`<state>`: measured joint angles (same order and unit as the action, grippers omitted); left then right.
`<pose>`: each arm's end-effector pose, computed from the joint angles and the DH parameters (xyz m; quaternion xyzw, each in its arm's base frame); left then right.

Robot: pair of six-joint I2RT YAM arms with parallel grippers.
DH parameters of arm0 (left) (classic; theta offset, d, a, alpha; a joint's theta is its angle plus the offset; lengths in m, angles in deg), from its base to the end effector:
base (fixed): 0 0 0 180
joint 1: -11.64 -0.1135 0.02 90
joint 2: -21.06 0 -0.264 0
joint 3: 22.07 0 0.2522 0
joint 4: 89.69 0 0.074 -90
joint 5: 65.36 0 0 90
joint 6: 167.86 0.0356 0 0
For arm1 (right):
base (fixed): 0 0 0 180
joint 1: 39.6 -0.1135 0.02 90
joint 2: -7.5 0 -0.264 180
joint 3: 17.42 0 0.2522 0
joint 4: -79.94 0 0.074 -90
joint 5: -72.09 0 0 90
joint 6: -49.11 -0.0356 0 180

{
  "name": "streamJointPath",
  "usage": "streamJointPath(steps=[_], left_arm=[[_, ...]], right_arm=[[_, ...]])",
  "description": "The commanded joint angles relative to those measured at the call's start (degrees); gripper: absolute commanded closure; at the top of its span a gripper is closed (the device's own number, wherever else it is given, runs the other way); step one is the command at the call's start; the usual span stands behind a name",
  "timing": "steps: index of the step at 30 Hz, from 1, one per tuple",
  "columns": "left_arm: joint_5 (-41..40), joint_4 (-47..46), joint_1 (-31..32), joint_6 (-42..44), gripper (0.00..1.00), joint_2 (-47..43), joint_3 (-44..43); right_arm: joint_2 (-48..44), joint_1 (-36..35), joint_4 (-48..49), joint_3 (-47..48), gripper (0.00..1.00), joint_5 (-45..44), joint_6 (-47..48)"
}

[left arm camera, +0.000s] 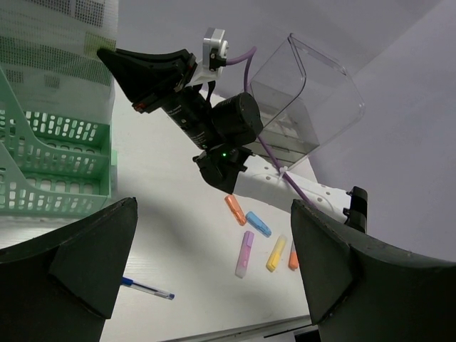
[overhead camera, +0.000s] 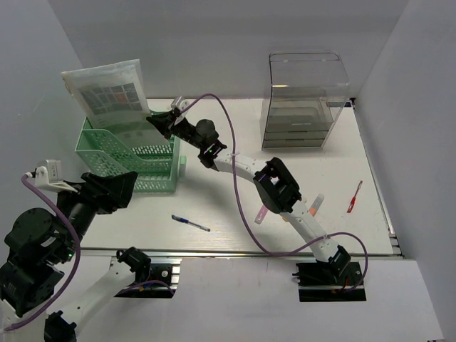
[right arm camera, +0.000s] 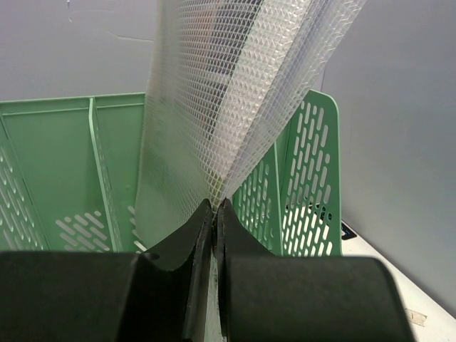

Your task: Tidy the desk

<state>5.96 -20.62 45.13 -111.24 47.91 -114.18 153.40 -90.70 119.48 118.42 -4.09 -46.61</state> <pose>0.0042 0.0109 0.4546 -0.1102 0.7206 -0.2726 0.6279 0.3585 0.4578 0.2709 -0.2888 0.4215 0.4613 0.7254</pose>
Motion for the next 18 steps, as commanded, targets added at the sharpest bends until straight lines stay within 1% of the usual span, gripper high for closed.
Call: streamJointPath(steps=[1,9,18], left_arm=[[-0.2,0.0,0.2,0.8,0.02,0.9,-0.1],[-0.7,0.7,0.2,0.9,0.02,0.7,-0.6],[-0.7,0.7,0.7,0.8,0.02,0.6,-0.6]], right_arm=[[0.7,-0.9,7.3,3.2,1.0,-1.2,0.5],[1.1,-1.1,7.4,2.7,1.0,-1.4,0.6],[0.1,-1.4,6.6,-1.2,1.0,-0.6,3.1]])
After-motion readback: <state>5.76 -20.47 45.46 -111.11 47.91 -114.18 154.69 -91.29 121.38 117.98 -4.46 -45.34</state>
